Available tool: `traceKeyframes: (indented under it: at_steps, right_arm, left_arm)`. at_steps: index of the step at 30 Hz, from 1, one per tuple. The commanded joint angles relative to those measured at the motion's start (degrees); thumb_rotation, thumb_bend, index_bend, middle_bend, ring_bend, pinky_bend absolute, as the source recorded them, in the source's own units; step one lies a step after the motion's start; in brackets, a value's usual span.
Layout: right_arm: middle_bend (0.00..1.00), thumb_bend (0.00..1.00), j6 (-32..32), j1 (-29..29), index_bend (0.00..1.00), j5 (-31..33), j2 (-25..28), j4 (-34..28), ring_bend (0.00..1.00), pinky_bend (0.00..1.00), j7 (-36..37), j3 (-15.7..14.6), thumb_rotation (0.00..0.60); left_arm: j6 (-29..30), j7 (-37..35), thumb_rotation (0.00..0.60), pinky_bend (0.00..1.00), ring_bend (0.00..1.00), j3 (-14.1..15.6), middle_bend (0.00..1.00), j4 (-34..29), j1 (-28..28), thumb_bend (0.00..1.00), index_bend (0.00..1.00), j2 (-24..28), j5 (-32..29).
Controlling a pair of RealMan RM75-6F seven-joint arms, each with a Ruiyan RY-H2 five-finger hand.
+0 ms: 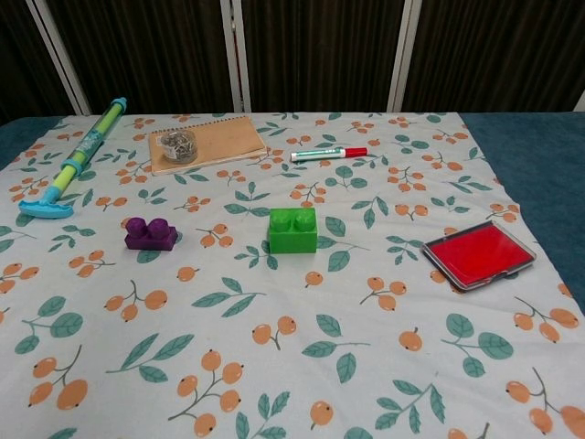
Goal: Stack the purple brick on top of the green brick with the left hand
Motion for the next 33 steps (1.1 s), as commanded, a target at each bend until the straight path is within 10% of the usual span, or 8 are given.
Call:
traceKeyframes:
  at_steps: [1,20,33]
  right_arm:
    - [0.01,0.25,0.0,-0.03,0.06,0.02,0.0,0.02,0.0,0.0,-0.04,-0.02,0.6]
    - [0.01,0.25,-0.65,0.02,0.07,0.36,0.43,0.38,0.0,0.0,2.51,0.09,0.6]
    - [0.01,0.25,-0.58,-0.06,0.07,0.46,0.37,0.58,0.0,0.0,2.61,0.11,0.6]
  left_arm:
    - [-0.13,0.08,0.6,0.0,0.0,-0.07,0.09,0.1,-0.06,0.1,0.16,-0.02,-0.09]
    - [-17.75,24.37,0.6,0.02,0.02,-12.39,0.26,-1.01,-18.72,0.11,0.23,-11.27,-20.68]
    - [-18.1,42.62,0.6,0.02,0.05,-12.29,0.31,1.26,-28.58,0.2,0.28,-21.36,-33.37]
